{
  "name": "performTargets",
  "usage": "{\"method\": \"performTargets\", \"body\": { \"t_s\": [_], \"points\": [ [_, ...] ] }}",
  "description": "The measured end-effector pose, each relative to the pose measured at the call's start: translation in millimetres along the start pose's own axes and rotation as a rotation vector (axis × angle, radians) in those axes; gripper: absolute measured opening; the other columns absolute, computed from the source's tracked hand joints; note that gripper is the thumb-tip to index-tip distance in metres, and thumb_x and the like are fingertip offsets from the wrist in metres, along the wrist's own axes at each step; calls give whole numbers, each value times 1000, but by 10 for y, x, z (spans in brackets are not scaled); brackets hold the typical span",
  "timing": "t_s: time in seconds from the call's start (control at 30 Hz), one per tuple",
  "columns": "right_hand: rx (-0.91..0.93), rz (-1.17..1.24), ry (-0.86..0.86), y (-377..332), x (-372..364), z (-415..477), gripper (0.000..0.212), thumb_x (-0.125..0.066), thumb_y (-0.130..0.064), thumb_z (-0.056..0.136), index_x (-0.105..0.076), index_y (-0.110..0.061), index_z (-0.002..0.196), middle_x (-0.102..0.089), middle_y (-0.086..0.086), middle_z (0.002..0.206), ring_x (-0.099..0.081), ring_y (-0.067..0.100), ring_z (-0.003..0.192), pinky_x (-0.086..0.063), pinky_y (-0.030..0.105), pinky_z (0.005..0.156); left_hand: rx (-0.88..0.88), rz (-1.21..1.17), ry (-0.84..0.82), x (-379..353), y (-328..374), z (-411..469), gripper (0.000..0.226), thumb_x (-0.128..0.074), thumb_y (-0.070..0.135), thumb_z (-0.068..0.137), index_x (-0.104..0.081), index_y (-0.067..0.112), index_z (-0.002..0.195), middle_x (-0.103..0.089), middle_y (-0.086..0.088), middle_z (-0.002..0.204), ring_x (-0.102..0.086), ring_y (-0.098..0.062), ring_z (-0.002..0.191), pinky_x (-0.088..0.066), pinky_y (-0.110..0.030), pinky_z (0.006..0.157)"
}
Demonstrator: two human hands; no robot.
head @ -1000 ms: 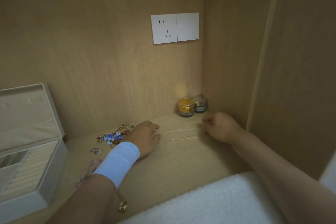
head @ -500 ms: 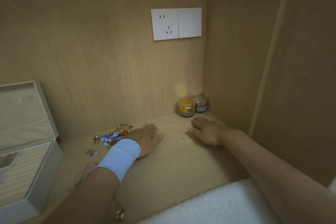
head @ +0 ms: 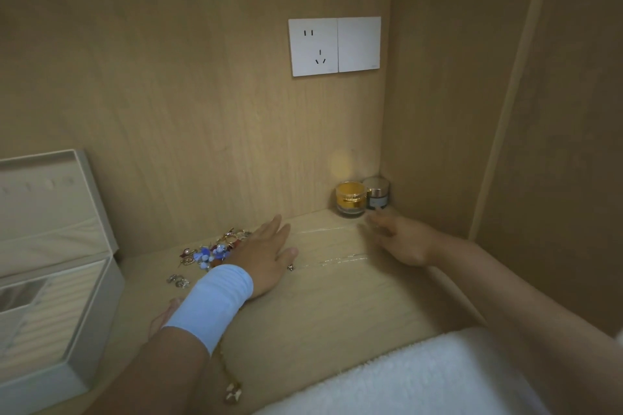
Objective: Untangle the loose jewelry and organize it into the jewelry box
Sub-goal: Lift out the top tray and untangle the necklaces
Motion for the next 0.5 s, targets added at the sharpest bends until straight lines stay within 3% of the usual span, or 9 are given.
{"method": "performTargets", "body": {
  "t_s": [0.27,0.5],
  "points": [
    [-27,-207,-217,-92,-345,-472,62,-32,-38,106,-4,-21,160,8,-4,167,1,15,154,-5,36,125,-58,80,-162,-339,338,-454,70,-22,58,100,3,24,156,7,9,164,4,-9,150,-2,-30,121],
    [-9,-182,-159,-216,-312,-408,65,-29,-48,106,-6,-18,160,6,-2,167,3,17,154,-6,34,124,-8,140,-152,-304,215,-253,70,-17,58,100,3,21,156,11,6,163,6,-10,150,0,-33,122]
  ]
}}
Point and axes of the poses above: each hand's wrist, its own z-axis towards the middle knuckle, its own x-axis out of the back of the hand, y = z × x, the point moved 9 cm from there along z, towards the middle knuckle
